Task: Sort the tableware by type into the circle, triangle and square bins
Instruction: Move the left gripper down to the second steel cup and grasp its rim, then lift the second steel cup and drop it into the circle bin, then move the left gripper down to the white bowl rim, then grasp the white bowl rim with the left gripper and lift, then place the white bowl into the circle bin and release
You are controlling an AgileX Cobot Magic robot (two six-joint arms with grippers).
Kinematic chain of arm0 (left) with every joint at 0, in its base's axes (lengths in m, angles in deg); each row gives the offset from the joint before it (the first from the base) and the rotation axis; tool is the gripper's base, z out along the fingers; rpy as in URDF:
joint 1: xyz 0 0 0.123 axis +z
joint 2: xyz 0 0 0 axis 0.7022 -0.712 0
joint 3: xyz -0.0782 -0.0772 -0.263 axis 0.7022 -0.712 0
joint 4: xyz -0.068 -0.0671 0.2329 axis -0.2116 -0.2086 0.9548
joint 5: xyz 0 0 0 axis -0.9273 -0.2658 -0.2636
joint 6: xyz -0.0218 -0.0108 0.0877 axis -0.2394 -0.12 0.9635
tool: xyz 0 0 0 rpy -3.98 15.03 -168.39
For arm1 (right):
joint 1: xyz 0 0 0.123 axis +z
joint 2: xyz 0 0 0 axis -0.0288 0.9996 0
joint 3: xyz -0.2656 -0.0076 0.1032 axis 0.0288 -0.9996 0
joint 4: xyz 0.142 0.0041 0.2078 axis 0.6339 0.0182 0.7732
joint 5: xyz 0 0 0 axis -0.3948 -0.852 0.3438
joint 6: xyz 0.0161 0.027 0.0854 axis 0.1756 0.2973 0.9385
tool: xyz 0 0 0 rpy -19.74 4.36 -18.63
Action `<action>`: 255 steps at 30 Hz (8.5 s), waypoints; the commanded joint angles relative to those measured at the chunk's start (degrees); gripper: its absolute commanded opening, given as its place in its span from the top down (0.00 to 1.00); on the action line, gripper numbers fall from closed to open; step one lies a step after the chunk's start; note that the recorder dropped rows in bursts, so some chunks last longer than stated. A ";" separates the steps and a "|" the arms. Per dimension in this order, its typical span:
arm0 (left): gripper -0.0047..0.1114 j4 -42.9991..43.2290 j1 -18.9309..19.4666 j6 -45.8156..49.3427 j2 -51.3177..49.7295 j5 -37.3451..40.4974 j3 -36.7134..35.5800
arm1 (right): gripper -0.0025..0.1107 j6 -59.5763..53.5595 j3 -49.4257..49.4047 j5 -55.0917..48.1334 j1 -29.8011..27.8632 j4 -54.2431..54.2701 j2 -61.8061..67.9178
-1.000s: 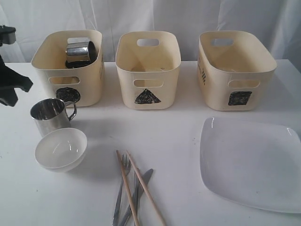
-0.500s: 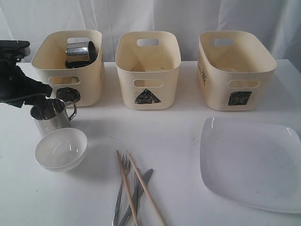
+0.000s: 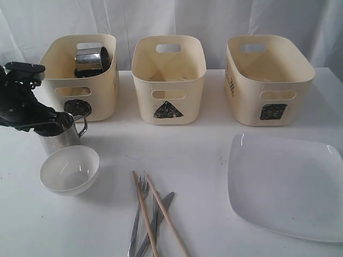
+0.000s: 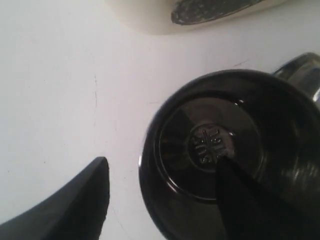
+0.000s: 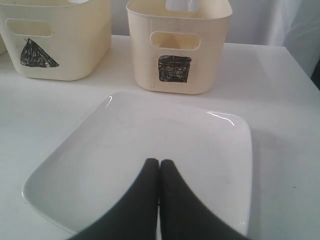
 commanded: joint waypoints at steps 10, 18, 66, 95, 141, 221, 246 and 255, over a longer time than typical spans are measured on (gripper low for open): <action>0.78 3.42 -0.13 -0.58 -3.26 2.44 -0.48 | 0.98 0.01 -0.04 0.46 -0.35 -0.33 -0.11; 0.96 4.97 -0.01 -0.58 -2.88 5.56 -0.48 | 0.98 0.01 -0.04 0.46 -0.35 -0.33 -0.11; 0.96 12.93 1.21 0.79 -7.67 -42.18 20.80 | 0.98 0.01 -0.04 0.46 -0.35 -0.33 -0.11; 0.45 15.10 1.21 -11.69 -0.18 -12.25 24.79 | 0.98 0.01 -0.04 0.46 -0.35 -0.33 -0.11; 0.89 -15.93 1.21 13.85 11.92 19.24 -7.55 | 0.98 0.01 -0.04 0.46 -0.35 -0.33 -0.11; 0.96 8.67 0.93 6.54 -6.63 -49.33 6.94 | 0.98 1.89 -0.04 0.34 -0.35 -0.33 -0.11; 0.36 22.38 0.83 -10.84 -3.86 -55.20 6.94 | 0.98 1.89 -0.04 0.34 -0.35 -0.33 -0.11; 0.56 26.06 0.83 -16.17 1.91 -37.73 6.94 | 0.98 1.89 -0.04 0.34 -0.35 -0.33 -0.11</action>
